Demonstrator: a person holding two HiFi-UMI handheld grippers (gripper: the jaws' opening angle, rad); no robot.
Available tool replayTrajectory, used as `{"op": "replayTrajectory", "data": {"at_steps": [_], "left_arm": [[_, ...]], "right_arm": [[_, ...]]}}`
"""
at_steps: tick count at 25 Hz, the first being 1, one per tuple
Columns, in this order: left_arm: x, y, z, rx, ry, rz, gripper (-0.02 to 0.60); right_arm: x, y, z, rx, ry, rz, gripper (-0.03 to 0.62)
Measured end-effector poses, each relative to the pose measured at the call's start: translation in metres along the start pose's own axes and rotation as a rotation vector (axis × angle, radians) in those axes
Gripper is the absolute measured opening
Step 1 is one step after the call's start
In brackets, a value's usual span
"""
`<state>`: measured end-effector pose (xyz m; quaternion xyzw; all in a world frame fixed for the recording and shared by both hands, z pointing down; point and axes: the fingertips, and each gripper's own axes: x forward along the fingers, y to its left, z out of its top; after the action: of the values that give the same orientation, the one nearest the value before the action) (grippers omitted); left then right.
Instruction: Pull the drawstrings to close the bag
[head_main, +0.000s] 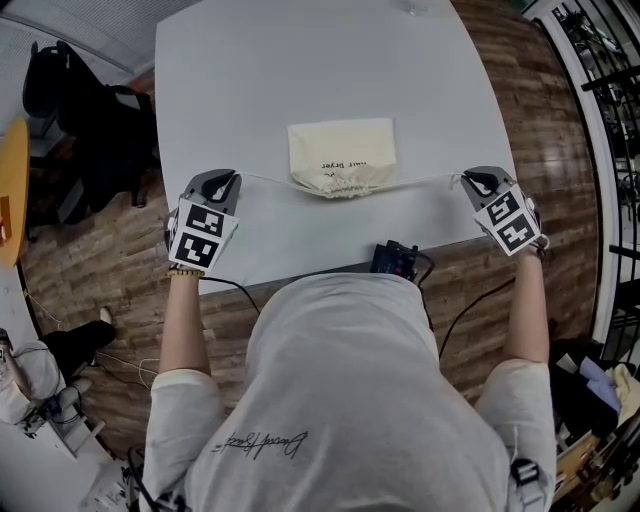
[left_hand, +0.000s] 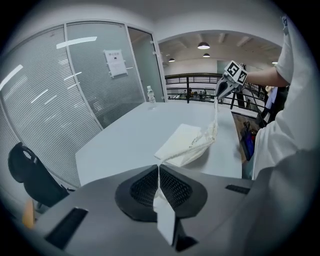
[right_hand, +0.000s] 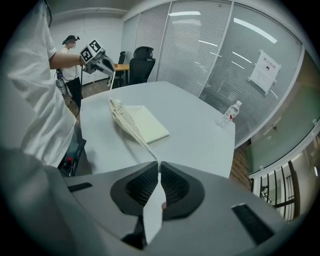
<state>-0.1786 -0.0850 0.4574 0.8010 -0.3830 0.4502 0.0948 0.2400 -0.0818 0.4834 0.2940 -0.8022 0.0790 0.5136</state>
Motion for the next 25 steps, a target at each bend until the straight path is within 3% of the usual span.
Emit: {"op": "replayTrajectory", "data": {"at_steps": [7, 14, 20, 25], "left_arm": [[0.004, -0.026, 0.006, -0.052, -0.018, -0.026, 0.015], [0.007, -0.060, 0.011, -0.238, -0.072, -0.092, 0.015], [0.015, -0.090, 0.018, -0.328, -0.103, -0.118, 0.015], [0.017, -0.107, 0.022, -0.384, -0.142, -0.120, 0.015]], "right_arm": [[0.008, 0.019, 0.017, 0.034, -0.033, 0.019, 0.034], [0.012, 0.043, 0.039, 0.118, -0.099, 0.028, 0.034], [0.024, 0.075, 0.053, 0.207, -0.144, 0.068, 0.034], [0.035, 0.100, 0.063, 0.218, -0.151, 0.083, 0.034]]}}
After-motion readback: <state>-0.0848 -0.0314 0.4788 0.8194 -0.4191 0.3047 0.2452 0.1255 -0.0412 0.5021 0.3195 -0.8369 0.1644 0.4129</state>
